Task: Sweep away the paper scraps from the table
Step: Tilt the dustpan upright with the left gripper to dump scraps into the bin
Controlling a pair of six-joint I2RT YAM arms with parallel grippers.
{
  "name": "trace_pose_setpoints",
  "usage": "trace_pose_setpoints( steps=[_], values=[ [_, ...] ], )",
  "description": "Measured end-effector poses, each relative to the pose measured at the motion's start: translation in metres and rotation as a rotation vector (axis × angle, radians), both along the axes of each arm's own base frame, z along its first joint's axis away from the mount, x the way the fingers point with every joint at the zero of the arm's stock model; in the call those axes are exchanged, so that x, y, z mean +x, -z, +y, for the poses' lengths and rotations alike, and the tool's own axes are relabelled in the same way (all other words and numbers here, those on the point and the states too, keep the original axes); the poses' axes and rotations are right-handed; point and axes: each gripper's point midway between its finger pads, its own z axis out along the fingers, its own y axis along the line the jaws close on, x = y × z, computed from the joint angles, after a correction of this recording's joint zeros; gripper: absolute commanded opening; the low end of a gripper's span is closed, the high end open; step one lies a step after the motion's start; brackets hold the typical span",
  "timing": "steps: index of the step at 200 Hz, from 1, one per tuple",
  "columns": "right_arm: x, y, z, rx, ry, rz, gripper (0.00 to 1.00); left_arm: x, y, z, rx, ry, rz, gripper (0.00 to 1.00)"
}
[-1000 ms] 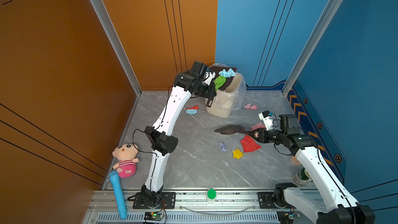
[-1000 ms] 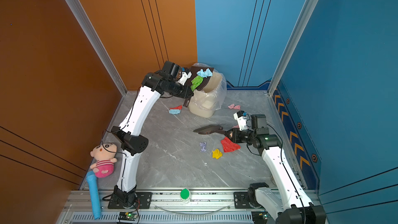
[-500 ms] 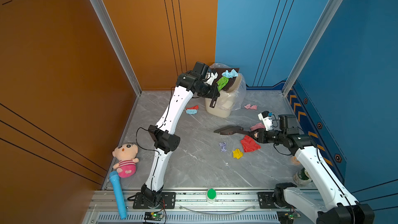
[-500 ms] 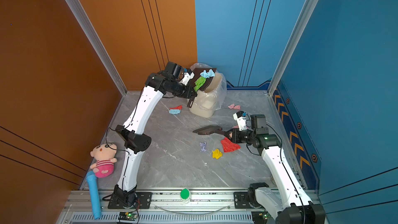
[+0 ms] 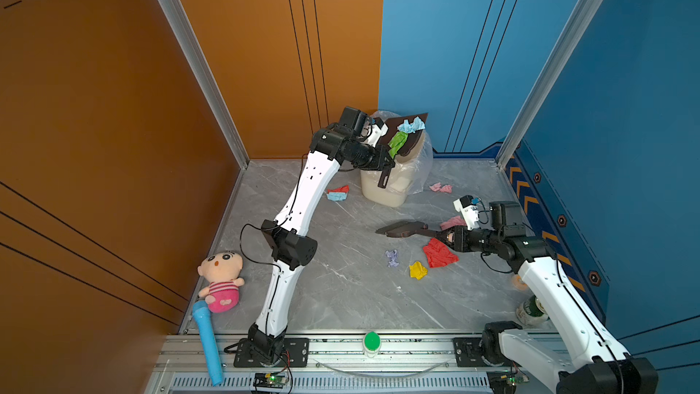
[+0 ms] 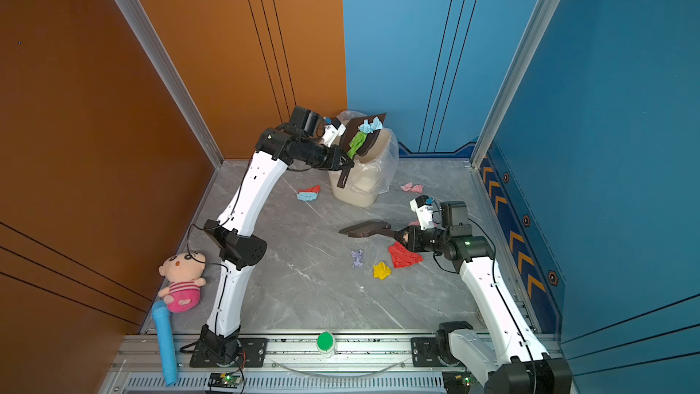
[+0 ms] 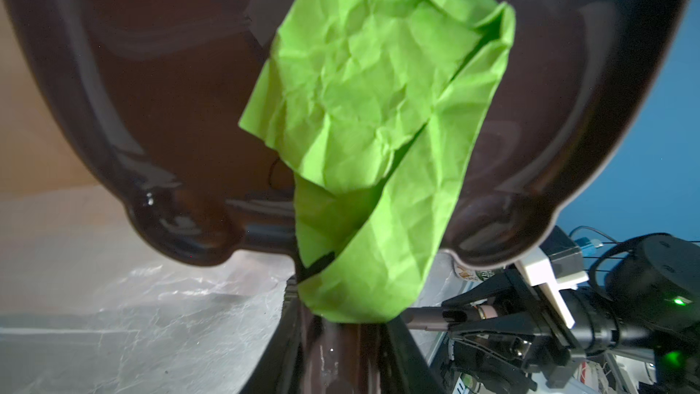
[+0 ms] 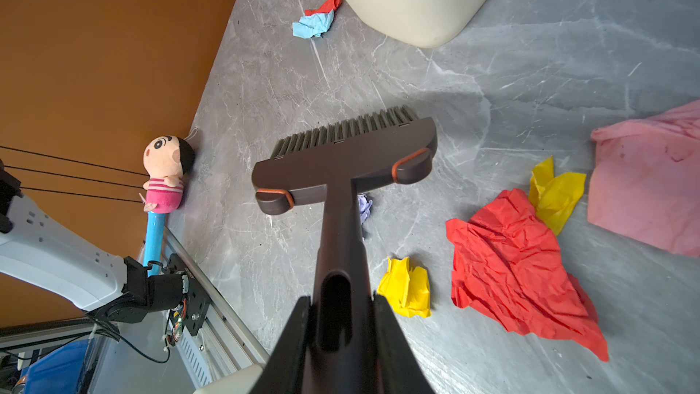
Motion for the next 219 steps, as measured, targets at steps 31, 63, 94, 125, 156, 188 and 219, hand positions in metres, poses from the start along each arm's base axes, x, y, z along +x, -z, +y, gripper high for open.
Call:
trace_pose_setpoints(
  steps=[31, 63, 94, 125, 156, 188, 219],
  values=[
    [0.0, 0.0, 0.0, 0.002, -0.001, 0.0, 0.0, 0.002, -0.006, -0.014, -0.086, 0.034, 0.023, 0.0],
    [0.0, 0.0, 0.0, 0.002, 0.0, 0.001, 0.0, 0.009, -0.009, -0.026, -0.176, 0.055, 0.055, 0.0],
    [0.001, 0.002, 0.0, 0.002, -0.001, 0.006, 0.0, 0.017, -0.015, -0.037, -0.274, 0.069, 0.096, 0.0],
    [0.001, 0.002, 0.0, 0.004, 0.0, 0.006, 0.0, 0.026, -0.027, -0.046, -0.386, 0.084, 0.129, 0.0],
    [0.002, 0.003, 0.0, 0.004, 0.001, 0.007, 0.0, 0.03, -0.038, -0.051, -0.454, 0.092, 0.15, 0.0],
    [0.001, 0.003, 0.0, 0.004, 0.001, 0.007, 0.0, 0.03, -0.044, -0.053, -0.484, 0.099, 0.159, 0.0],
    [0.001, 0.002, 0.0, 0.005, 0.0, 0.007, 0.0, 0.031, -0.038, -0.055, -0.492, 0.098, 0.193, 0.0]
  ],
)
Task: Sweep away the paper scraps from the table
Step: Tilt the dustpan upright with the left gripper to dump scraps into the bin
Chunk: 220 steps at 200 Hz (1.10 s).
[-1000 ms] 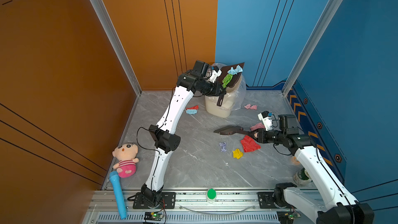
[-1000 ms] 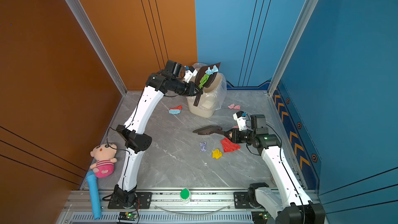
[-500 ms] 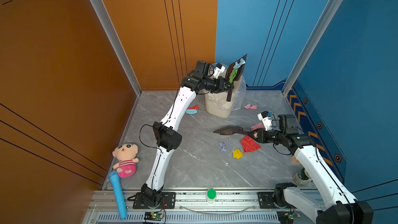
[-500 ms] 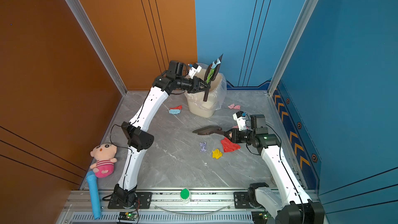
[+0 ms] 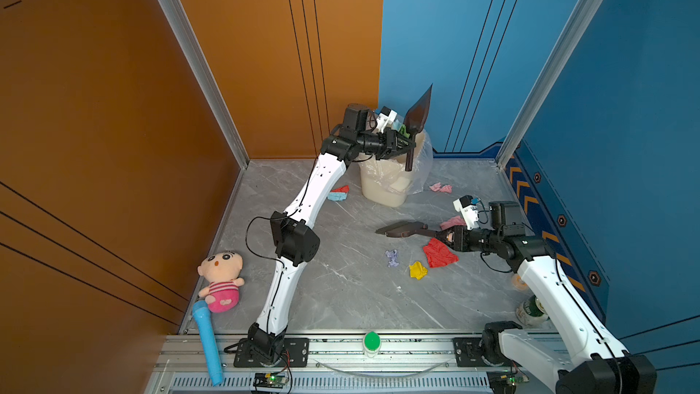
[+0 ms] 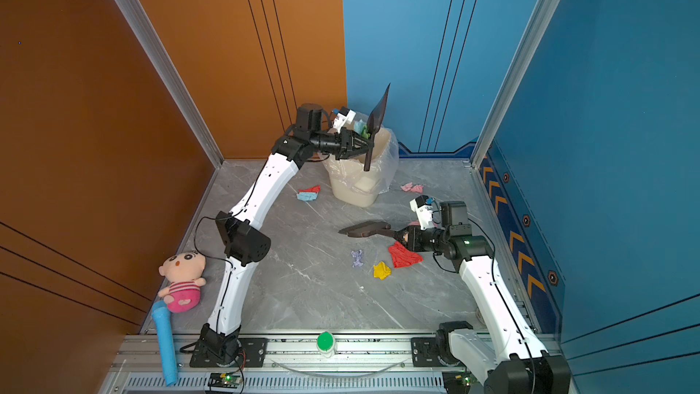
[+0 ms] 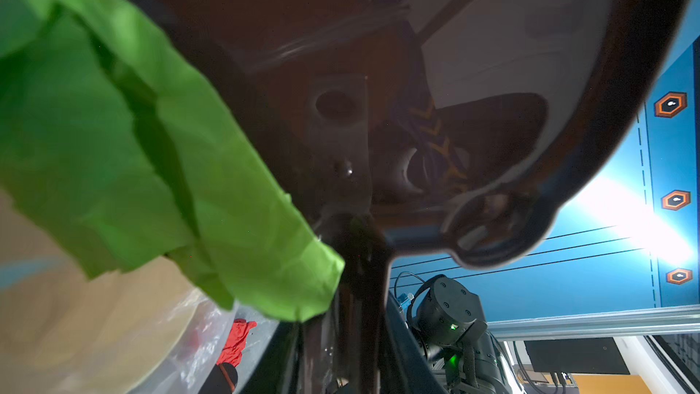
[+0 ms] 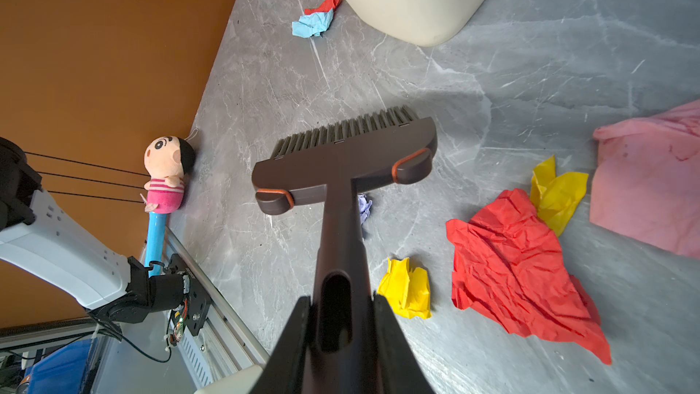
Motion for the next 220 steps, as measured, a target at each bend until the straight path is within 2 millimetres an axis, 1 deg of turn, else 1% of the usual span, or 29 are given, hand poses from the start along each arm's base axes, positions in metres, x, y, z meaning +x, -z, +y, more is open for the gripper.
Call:
trace_pose_setpoints(
  steps=[56, 89, 129, 149, 174, 220],
  values=[
    [0.0, 0.0, 0.0, 0.0, 0.001, 0.0, 0.0, 0.004, 0.001, -0.007, -0.07, 0.027, 0.057, 0.0],
    [0.0, 0.0, 0.0, -0.001, 0.001, 0.0, 0.0, 0.006, 0.0, -0.01, -0.099, 0.035, 0.055, 0.0],
    [0.0, 0.0, 0.0, -0.001, 0.002, 0.0, 0.0, 0.013, 0.016, -0.014, -0.125, 0.028, 0.092, 0.0],
    [0.0, 0.0, 0.0, -0.001, 0.002, 0.0, 0.0, 0.014, 0.017, -0.016, -0.144, 0.028, 0.099, 0.0],
    [0.0, 0.0, 0.0, 0.0, 0.004, 0.001, 0.0, 0.013, 0.01, -0.019, -0.173, 0.034, 0.087, 0.0],
    [-0.001, -0.005, -0.002, -0.001, 0.012, -0.02, 0.0, 0.001, -0.023, -0.017, -0.231, 0.051, 0.03, 0.0]
  ],
)
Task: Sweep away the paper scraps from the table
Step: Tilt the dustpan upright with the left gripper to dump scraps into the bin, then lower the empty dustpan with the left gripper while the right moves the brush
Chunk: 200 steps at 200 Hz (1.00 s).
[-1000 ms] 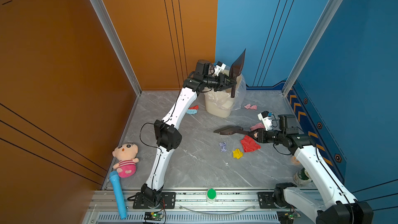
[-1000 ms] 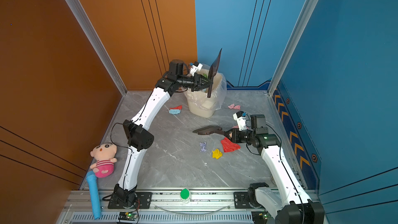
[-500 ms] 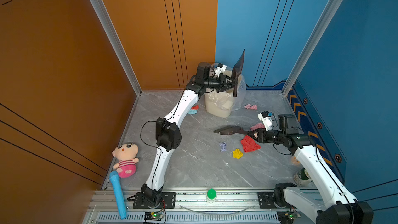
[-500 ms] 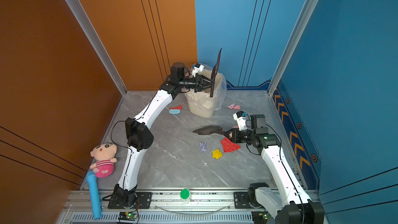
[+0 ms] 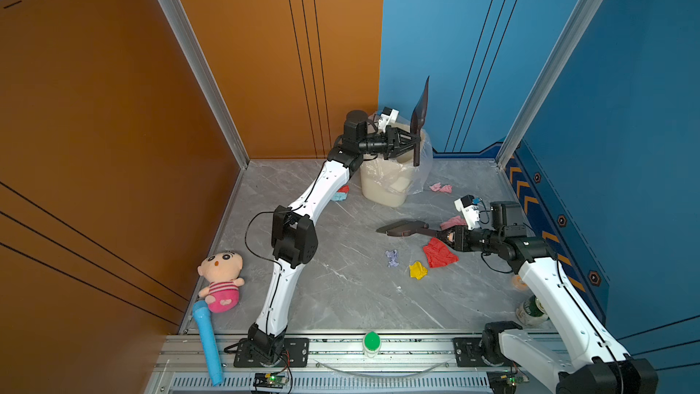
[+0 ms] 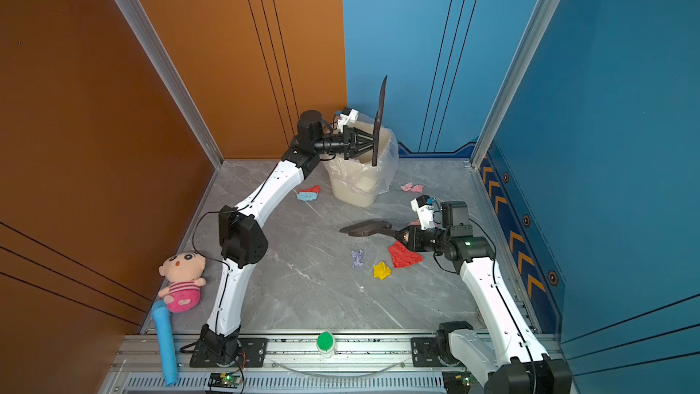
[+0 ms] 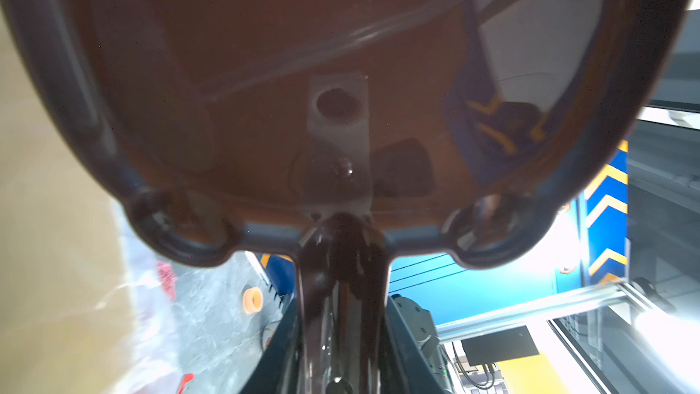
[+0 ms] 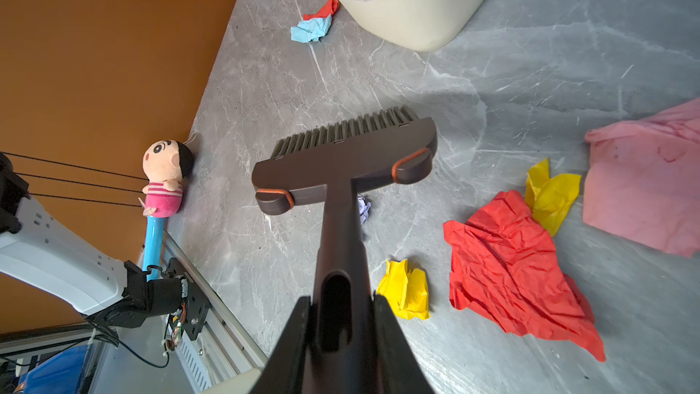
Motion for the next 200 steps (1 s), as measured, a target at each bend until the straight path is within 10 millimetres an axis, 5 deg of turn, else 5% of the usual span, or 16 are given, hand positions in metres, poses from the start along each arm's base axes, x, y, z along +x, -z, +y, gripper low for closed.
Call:
trace_pose_setpoints(
  steps=[53, 111, 165, 200],
  values=[
    [-0.003, -0.009, 0.001, 0.003, 0.0, -0.033, 0.0, -0.026, -0.011, 0.02, 0.009, -0.009, -0.01, 0.0],
    [-0.003, -0.022, 0.025, -0.014, -0.079, -0.063, 0.0, -0.047, -0.005, 0.069, 0.071, -0.087, -0.052, 0.0],
    [-0.01, -0.021, 0.067, -0.1, -0.23, -0.1, 0.0, -0.078, 0.029, 0.126, 0.339, -0.255, -0.101, 0.0],
    [-0.006, -0.013, 0.078, -0.177, -0.267, -0.106, 0.0, -0.105, 0.082, 0.174, 0.498, -0.354, -0.031, 0.0]
  ],
)
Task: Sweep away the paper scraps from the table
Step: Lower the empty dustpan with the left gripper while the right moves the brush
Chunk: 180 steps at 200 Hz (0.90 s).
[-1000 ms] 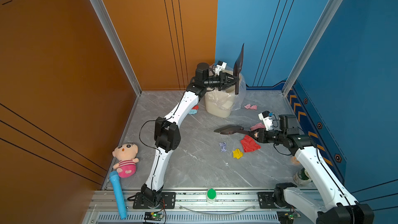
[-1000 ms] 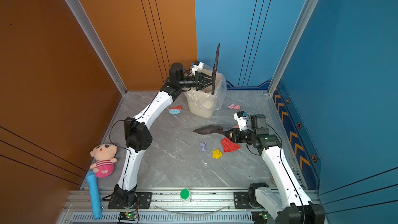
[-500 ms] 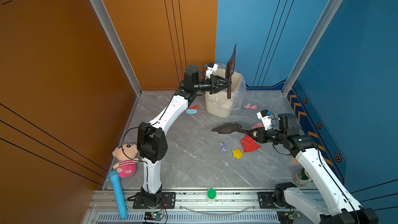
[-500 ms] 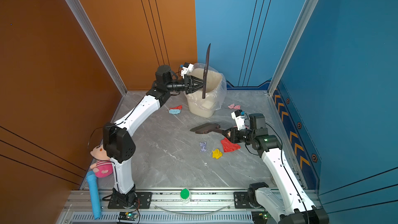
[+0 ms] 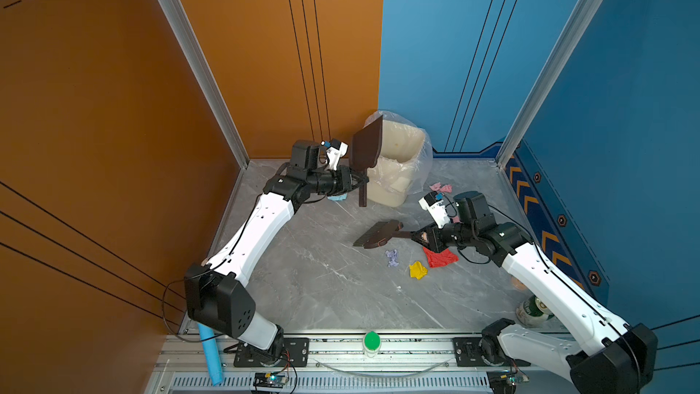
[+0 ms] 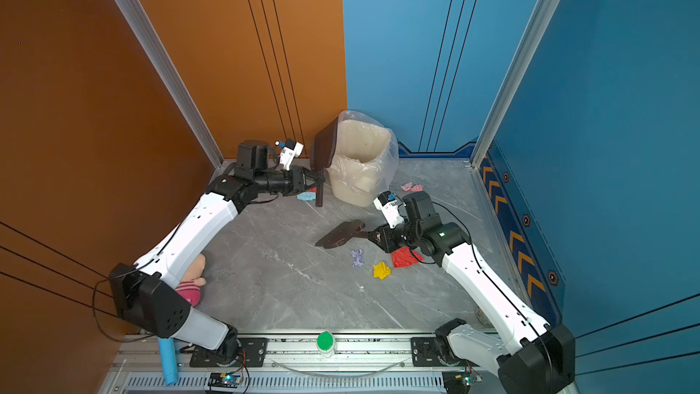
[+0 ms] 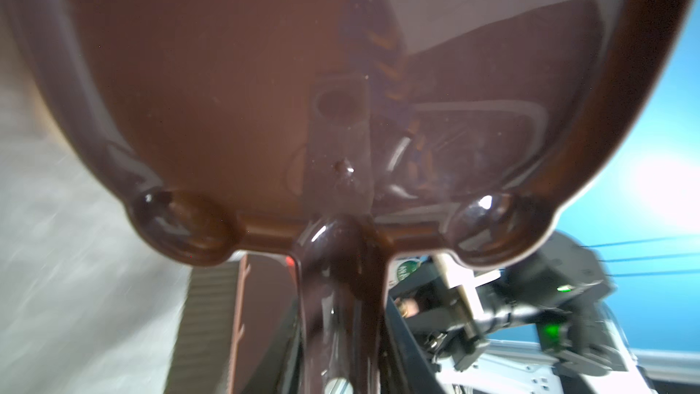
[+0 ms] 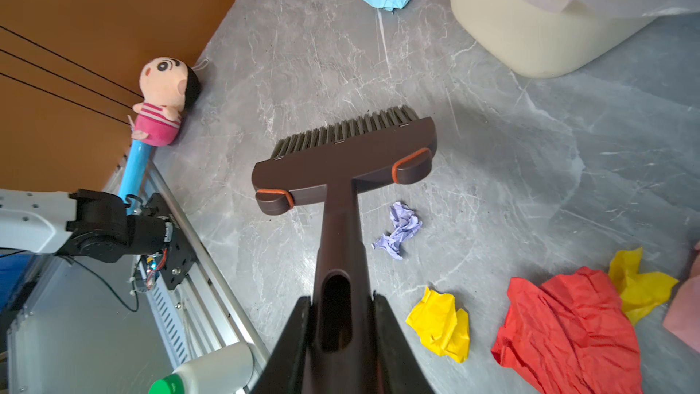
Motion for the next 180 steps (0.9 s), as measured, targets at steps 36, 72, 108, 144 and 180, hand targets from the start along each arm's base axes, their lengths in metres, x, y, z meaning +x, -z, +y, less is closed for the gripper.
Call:
trace_pose_setpoints(
  steps=[36, 72, 108, 144, 180],
  values=[
    [0.0, 0.006, 0.005, -0.094, -0.027, -0.066, 0.0, -0.023, 0.065, 0.051, 0.148, -0.139, 0.134, 0.0],
    [0.004, 0.016, 0.012, -0.126, -0.055, -0.144, 0.0, -0.049, 0.105, 0.067, 0.219, -0.169, 0.234, 0.0],
    [0.002, 0.049, 0.022, -0.161, -0.11, -0.197, 0.0, -0.06, 0.129, 0.072, 0.249, -0.174, 0.291, 0.0],
    [-0.004, 0.079, 0.031, -0.153, -0.149, -0.24, 0.0, -0.075, 0.154, 0.075, 0.281, -0.171, 0.361, 0.0],
    [0.002, 0.081, 0.051, -0.116, -0.171, -0.302, 0.0, -0.079, 0.167, 0.069, 0.309, -0.149, 0.386, 0.0]
  ],
)
